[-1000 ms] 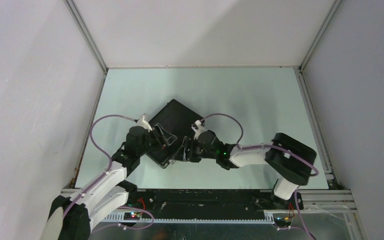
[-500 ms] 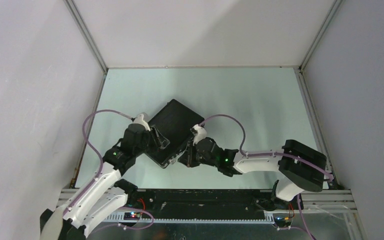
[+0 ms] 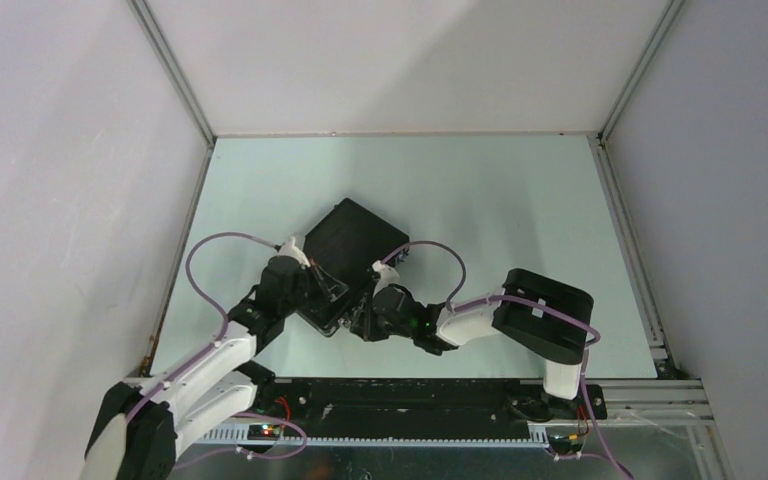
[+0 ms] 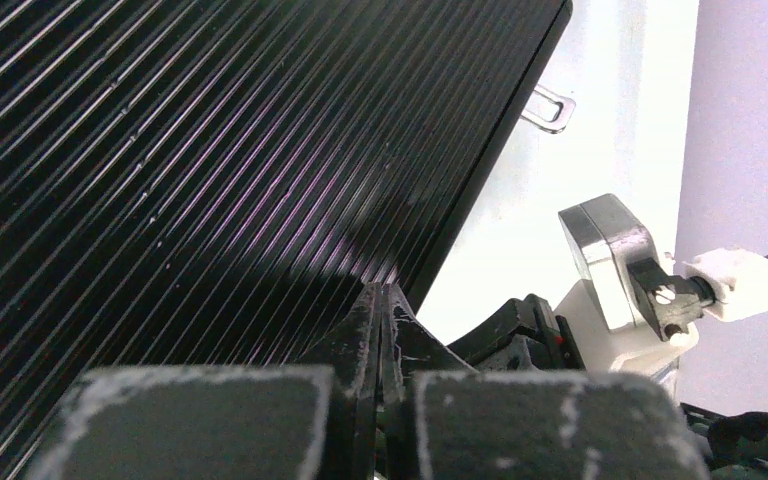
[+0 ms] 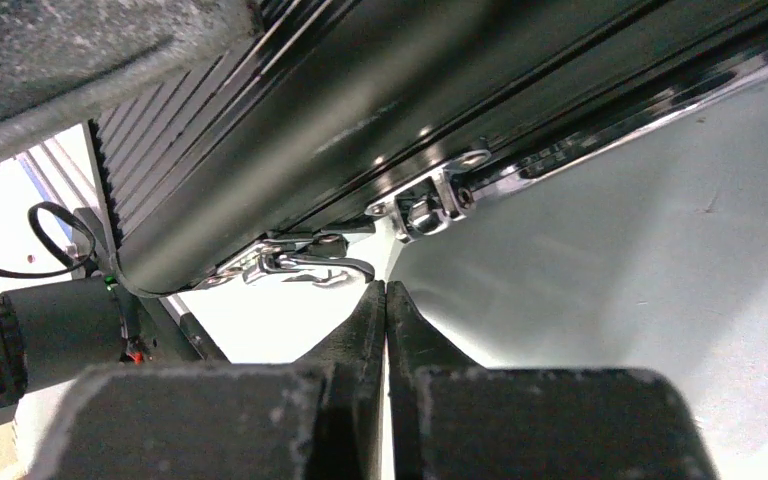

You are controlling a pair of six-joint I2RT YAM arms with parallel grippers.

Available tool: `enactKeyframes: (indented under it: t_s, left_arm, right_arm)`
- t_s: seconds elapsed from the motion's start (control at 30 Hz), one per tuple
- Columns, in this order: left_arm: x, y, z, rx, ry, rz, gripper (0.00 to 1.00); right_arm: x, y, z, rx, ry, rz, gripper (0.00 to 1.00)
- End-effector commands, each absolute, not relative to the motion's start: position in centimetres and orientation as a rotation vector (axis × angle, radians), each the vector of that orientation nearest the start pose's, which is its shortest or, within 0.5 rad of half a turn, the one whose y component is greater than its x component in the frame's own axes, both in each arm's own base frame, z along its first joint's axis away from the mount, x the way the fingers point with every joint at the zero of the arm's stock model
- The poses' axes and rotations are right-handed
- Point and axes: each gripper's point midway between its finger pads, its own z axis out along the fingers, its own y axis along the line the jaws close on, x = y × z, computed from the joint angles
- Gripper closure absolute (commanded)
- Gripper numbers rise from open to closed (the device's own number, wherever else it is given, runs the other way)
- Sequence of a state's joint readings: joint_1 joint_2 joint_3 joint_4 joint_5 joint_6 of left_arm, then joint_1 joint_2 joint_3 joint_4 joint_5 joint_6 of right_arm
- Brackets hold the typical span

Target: Pack up texas hold em set

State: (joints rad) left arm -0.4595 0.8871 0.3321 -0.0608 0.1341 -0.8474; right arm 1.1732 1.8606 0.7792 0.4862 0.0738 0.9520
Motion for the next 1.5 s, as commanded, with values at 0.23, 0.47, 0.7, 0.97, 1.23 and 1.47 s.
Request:
enactKeyframes:
  t_s: [0.23,0.47,0.7,0.97,1.23,1.47]
  left_arm:
    - [17.7,-14.3,3.1,-0.403,2.541,-0.654,1.00]
    - [17.8,-13.5,4.4,-0.450,2.497,-0.630,1.00]
    - [17.1,-13.4,2.7,-0.497,2.536,-0.617,1.00]
    - [16.7,-13.3,2.0,-0.512,2.553,-0.615,1.00]
    - [18.3,-11.9,6.7,-0.499,2.435,-0.545,1.00]
    - [17.9,-10.8,5.9,-0.578,2.468,-0.454,1.00]
  right_arm:
    - [15.1,43.4,7.3,-0.370,2.230,1.023,1.00]
    - [15.5,43.7,7.4,-0.406,2.165,0.950,1.00]
    - [16.9,46.6,3.5,-0.411,2.238,0.952,1.00]
    - [17.4,45.3,3.2,-0.403,2.247,0.869,1.00]
    - [16.8,43.4,9.1,-0.471,2.066,0.788,1.00]
    - [16.9,43.4,8.6,-0.481,2.021,0.787,1.00]
